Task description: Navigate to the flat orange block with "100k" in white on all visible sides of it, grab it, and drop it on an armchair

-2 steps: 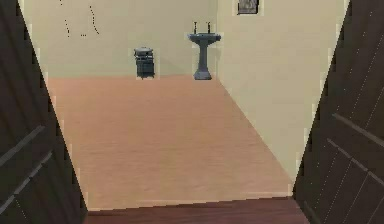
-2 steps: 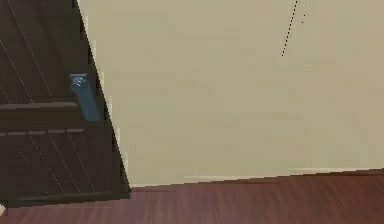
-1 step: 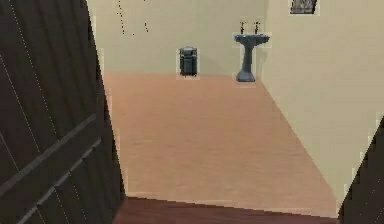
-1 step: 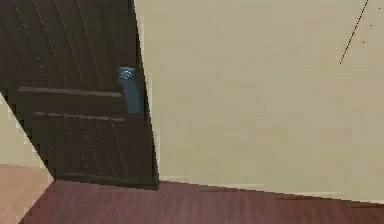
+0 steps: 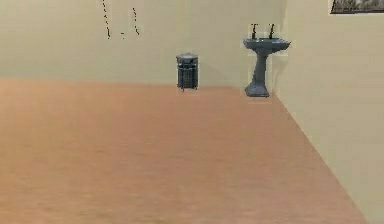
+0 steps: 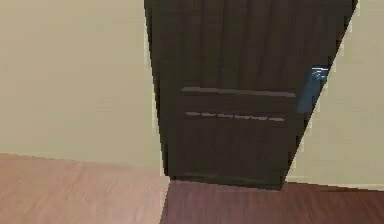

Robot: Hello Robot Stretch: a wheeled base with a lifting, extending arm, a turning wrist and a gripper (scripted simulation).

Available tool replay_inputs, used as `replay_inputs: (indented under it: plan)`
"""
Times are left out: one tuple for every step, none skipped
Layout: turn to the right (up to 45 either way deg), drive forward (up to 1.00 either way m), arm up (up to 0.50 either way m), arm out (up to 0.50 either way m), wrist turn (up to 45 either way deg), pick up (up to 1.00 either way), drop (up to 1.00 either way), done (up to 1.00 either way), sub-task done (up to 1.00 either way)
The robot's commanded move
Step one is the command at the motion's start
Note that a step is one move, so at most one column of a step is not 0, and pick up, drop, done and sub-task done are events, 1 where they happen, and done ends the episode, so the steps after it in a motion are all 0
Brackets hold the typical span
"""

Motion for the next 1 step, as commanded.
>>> replay_inputs:
  plan:
    - [0.0, 0.55, 0.0, 0.0, 0.0, 0.0, 0.0, 0.0, 0.0]
